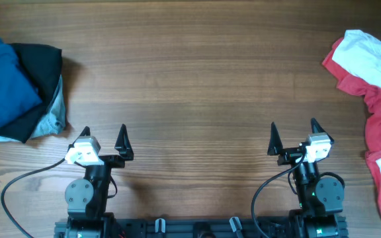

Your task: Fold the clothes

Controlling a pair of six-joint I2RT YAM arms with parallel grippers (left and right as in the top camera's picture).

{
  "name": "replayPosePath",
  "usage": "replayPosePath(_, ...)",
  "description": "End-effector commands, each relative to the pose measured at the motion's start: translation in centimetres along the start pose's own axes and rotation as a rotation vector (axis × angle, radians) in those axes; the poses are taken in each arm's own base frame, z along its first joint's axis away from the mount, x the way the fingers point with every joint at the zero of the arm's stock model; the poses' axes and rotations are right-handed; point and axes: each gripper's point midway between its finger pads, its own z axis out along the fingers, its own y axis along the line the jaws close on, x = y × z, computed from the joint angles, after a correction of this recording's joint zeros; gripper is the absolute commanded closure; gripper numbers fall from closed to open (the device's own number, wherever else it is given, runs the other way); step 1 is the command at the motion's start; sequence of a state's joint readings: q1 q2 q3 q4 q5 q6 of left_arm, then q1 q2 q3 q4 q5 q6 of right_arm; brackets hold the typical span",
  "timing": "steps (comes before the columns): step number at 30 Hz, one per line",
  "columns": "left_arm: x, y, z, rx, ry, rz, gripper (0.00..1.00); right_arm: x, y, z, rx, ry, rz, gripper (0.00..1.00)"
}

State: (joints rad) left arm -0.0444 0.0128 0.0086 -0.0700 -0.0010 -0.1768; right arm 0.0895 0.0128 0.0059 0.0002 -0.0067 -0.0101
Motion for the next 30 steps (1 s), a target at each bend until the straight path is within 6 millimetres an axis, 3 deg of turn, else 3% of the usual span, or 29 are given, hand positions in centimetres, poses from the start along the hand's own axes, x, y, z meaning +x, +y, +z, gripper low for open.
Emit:
replayPosePath(1,0.2,-0.4,0.0,0.023,0.004,0.013,0.00,-0.3,0.5,-0.1,-0.025,-0.012,-0.012,0.00)
replayPosePath(11,-0.2,-1.0,-0.1,0.058,-0.006,0.012,0.00,-0.3,0.5,-0.2,-0.028,0.003,0.042,0.00)
replayPosePath(18,-1.3,-1.3,-0.5,0.039,0.067,0.008,0.00,-1.9,-0.1,-0.7,0.005,0.056,0.039,0.00)
replayPosePath(26,-3.5,-2.1,0.3,0.018,0.212,0.003,0.00,-3.0,-0.6,-0.2,0.038,0.223,0.034,0.00)
replayPosePath(30,-4.2,-2.5,1.2,-0.010,0.370,-0.004,0.00,-3.8,-0.6,0.9,0.039,0.389,0.031,0.00)
